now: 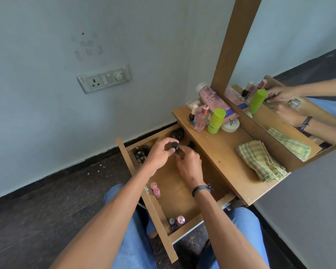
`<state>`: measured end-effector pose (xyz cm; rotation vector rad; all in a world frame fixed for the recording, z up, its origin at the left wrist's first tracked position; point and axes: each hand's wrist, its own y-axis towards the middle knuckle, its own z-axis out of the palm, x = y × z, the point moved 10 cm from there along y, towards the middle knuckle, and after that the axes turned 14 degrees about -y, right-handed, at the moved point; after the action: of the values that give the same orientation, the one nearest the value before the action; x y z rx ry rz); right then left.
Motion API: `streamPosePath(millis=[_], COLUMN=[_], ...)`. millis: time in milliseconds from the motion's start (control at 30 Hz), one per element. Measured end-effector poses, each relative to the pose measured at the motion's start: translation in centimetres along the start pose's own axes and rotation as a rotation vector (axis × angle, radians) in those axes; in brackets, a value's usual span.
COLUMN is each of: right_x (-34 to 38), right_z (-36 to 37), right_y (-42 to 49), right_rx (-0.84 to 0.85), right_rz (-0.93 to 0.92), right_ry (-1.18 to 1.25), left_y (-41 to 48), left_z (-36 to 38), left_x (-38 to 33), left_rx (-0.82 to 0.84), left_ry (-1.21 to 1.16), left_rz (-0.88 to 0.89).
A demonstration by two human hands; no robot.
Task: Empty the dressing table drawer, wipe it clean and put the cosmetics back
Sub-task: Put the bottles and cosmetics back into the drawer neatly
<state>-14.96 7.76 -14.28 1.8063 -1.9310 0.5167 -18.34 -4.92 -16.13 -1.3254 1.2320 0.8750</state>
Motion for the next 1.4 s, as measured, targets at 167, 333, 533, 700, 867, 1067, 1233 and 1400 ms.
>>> streamPosePath(millis=[167,333,533,700,867,1067,1233,1400], right_x=[-1.0,-1.4,-1.7,-2.4,-2.2,-2.0,-2.7,-2.7], right_z=[0.8,1.0,2.1,3.8,4.3,4.3,4.9,5.1], right_y=[0.8,1.4,2.0,2.3,2.7,3.0,2.4,2.5], right_rx=[-0.011,-0.060,-0.089,-0.044,-0.058,-0.128,-0.150,-0.173], right_rz=[0.104,0.184,0.296,0.394,0.393,0.361,0.375,0.380], right_ry=[0.092,0.111,0.150,0.146,0.126,0.224,0.307,0.280], left_y=[1.1,2.0,2.0,2.4,2.2,2.2,2.2,2.2], left_z=[0.2,-0.7,0.2,-0.1,-0.5,-0.5,-0.2,-0.3], left_x=[0.4,-0.6,-3.3,-3.5,-3.2,-2.5,-2.5,-2.3], left_rx=[-0.069,-0.243,-0.214,-0.180,-0.178,-0.182,-0.196,-0.223], left_ry=[0.017,0.144,0.486,0.648,0.634,0.594,0.587,0.576], left_rz=[-0.027,0.024,0.150,0.162,0.194,0.189,0.221,0.223])
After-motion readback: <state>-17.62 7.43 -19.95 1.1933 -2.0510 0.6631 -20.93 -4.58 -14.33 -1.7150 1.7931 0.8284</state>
